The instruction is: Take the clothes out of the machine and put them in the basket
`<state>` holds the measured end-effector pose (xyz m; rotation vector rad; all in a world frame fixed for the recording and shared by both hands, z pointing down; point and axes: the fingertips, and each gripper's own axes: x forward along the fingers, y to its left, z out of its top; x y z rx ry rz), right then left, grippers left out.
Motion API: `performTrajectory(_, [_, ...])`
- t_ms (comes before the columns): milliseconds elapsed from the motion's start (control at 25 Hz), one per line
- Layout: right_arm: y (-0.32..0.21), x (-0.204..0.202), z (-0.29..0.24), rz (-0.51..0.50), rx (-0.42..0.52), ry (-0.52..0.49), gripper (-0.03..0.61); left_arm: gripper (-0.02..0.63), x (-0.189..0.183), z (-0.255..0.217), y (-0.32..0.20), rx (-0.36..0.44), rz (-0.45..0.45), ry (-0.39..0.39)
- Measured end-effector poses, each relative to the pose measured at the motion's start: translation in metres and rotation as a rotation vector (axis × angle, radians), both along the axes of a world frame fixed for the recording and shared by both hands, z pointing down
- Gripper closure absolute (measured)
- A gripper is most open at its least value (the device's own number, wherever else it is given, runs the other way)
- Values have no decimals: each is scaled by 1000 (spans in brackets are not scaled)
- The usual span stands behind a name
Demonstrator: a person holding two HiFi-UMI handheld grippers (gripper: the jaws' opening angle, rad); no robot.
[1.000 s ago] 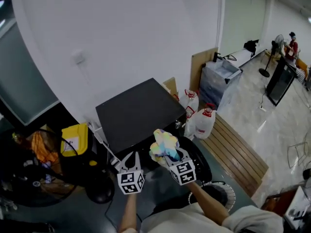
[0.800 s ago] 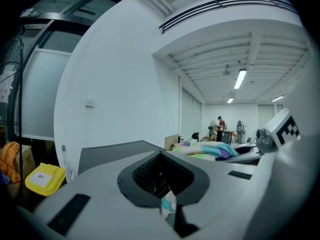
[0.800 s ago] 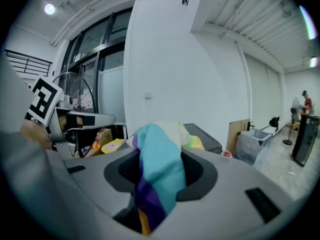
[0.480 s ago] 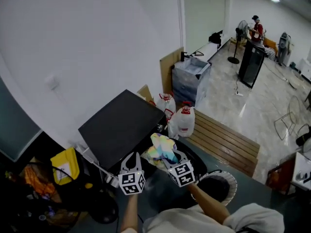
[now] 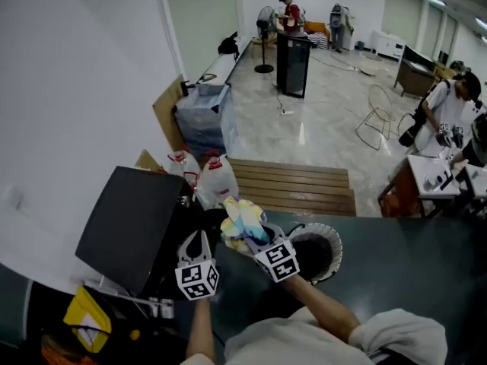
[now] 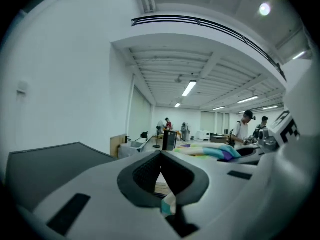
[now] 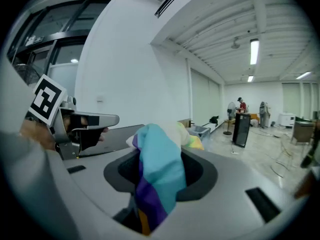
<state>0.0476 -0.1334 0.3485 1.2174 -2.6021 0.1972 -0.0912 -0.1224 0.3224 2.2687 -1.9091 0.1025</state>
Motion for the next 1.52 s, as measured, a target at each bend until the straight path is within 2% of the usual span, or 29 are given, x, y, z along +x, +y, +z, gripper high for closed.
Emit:
performTrajectory(360, [31, 146, 15, 353, -28, 33, 405, 595, 137, 14, -17, -8, 339, 21])
performTrajectory(520, [38, 209, 17, 467, -30, 38, 405, 595, 197, 15, -23, -1, 438, 16])
performTrajectory(680, [41, 251, 28, 542, -47, 39, 405, 595, 244, 26, -34, -21, 512, 14])
performTrajectory(880, [42, 299, 47, 558, -94, 36, 405, 595, 303, 42, -37, -61, 552, -7])
performTrajectory(1000, [45, 318, 68, 558, -139, 30, 405, 595, 322, 61, -33, -107, 554, -12])
performTrajectory(1320, [37, 335, 143, 536, -261, 35, 403, 595, 329, 119, -33, -216, 502, -17])
performTrajectory(1520, [25, 340, 188, 504, -322, 59, 400, 595, 329, 147, -40, -258, 463, -11])
